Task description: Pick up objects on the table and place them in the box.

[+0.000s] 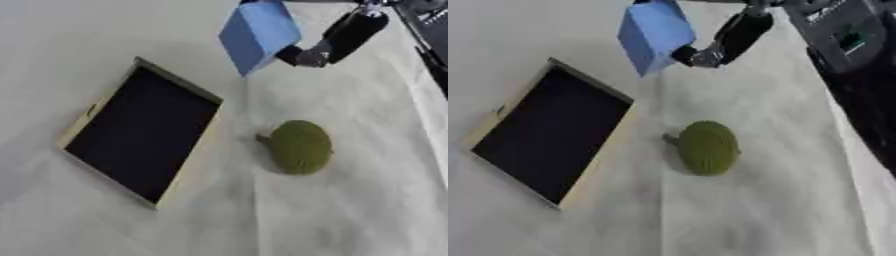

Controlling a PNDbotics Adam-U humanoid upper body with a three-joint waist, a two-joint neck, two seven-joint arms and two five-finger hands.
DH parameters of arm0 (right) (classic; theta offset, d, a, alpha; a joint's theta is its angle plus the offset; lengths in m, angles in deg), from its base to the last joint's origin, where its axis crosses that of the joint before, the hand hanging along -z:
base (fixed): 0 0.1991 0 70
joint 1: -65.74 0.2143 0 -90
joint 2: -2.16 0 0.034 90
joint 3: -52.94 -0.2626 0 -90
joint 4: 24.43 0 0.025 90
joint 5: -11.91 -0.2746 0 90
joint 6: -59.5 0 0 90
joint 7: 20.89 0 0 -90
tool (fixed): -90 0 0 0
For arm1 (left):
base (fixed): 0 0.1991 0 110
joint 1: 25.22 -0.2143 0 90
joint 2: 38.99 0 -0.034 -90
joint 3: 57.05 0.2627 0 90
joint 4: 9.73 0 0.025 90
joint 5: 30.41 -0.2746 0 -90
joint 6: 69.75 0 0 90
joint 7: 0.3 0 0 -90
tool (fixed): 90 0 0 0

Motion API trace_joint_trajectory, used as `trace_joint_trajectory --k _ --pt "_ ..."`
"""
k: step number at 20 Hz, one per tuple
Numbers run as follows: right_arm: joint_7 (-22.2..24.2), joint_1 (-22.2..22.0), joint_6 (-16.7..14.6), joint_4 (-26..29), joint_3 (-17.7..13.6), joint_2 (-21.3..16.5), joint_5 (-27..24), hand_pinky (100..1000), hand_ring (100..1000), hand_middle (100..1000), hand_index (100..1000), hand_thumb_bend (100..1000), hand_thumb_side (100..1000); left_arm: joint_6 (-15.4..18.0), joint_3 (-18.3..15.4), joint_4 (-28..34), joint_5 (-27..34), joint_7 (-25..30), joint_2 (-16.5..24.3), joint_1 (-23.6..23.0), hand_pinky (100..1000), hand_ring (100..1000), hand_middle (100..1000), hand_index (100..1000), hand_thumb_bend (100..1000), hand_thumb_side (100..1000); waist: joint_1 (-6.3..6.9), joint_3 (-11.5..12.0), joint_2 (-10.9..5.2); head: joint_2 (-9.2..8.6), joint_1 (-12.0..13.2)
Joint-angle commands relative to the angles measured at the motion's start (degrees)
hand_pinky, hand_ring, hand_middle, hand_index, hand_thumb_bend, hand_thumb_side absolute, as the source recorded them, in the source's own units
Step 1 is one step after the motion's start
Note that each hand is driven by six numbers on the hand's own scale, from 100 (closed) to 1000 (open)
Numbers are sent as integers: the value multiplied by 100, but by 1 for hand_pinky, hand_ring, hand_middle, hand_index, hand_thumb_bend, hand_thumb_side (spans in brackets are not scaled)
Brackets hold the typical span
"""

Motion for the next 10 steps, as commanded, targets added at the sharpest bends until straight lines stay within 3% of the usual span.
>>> trace_joint_trajectory --k 1,4,10 --pt "321 189 -92 116 10 160 -119 891 756 419 692 100 100 -16 -21 165 61 -118 50 47 904 897 953 872 100 672 27 18 -193 11 -40" --pt "415 237 -103 175 60 258 -171 883 743 420 689 100 100 3 -47 192 90 -197 15 77 901 896 948 872 100 672 45 68 -203 33 -100" --pt "642 312 -133 119 228 1054 189 878 733 421 689 100 100 142 -64 268 168 -578 13 141 899 892 940 871 100 672 67 108 -228 82 -163"
